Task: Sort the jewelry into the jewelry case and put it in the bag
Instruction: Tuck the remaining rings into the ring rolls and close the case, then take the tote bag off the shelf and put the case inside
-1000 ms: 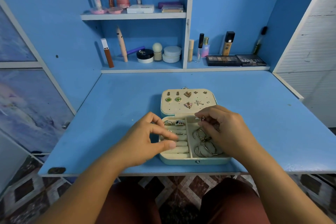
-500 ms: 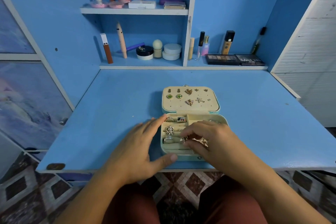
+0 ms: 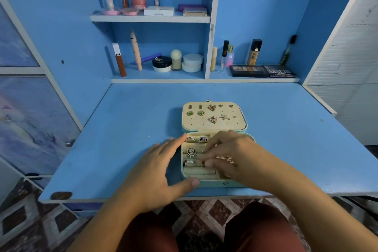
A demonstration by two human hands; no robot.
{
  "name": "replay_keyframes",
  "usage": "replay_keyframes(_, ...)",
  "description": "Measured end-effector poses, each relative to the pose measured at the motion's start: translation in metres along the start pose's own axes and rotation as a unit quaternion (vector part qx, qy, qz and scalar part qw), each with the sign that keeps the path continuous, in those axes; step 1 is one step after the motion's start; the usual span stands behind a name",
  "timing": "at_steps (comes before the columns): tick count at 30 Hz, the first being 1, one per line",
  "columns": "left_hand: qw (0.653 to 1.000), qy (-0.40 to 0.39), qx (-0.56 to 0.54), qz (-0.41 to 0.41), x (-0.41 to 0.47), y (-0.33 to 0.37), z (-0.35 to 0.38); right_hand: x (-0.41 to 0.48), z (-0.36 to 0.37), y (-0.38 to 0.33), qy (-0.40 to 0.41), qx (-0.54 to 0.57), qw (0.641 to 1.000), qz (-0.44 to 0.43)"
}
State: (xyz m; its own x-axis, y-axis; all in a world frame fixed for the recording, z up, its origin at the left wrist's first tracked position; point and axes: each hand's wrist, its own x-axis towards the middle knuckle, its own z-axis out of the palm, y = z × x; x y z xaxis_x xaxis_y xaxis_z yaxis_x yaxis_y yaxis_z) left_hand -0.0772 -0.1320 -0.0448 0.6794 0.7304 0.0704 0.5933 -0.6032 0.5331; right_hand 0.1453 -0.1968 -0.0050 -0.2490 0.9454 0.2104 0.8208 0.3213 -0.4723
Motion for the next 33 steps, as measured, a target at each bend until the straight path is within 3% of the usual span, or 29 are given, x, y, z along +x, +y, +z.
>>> replay_keyframes(2,0.999,-0.006,-0.040,-0.007,0.001,0.000,-0.003,0.001,-0.015,0.015,0.060,0.017,0.996,0.062)
replay_keyframes(5,0.975,0.000,-0.213,-0.057,0.015,0.002,-0.013,0.012,-0.032,0.046,0.139,-0.023,0.971,0.195)
replay_keyframes(7,0.949,0.042,-0.288,-0.124,0.036,0.000,-0.020,0.021,-0.035,0.062,0.125,-0.039,0.946,0.296)
replay_keyframes(9,0.941,0.058,-0.266,-0.198,0.060,-0.001,-0.029,0.030,-0.033,0.070,0.085,-0.012,0.924,0.373)
replay_keyframes(12,0.913,0.031,-0.308,-0.264,0.088,-0.001,-0.032,0.040,-0.028,0.072,0.065,0.062,0.902,0.422)
replay_keyframes(17,0.878,0.044,-0.364,-0.309,0.108,-0.001,-0.029,0.041,-0.029,0.081,0.090,0.170,0.879,0.436)
replay_keyframes(22,0.901,0.082,-0.363,-0.222,0.104,0.002,-0.027,0.039,-0.037,0.082,0.137,0.271,0.885,0.352)
replay_keyframes(26,0.949,0.142,-0.257,-0.119,0.100,0.000,-0.032,0.033,-0.046,0.079,0.175,0.249,0.909,0.284)
replay_keyframes(33,0.960,0.179,-0.212,-0.018,0.078,0.003,-0.031,0.003,-0.045,0.063,0.199,0.139,0.955,0.169)
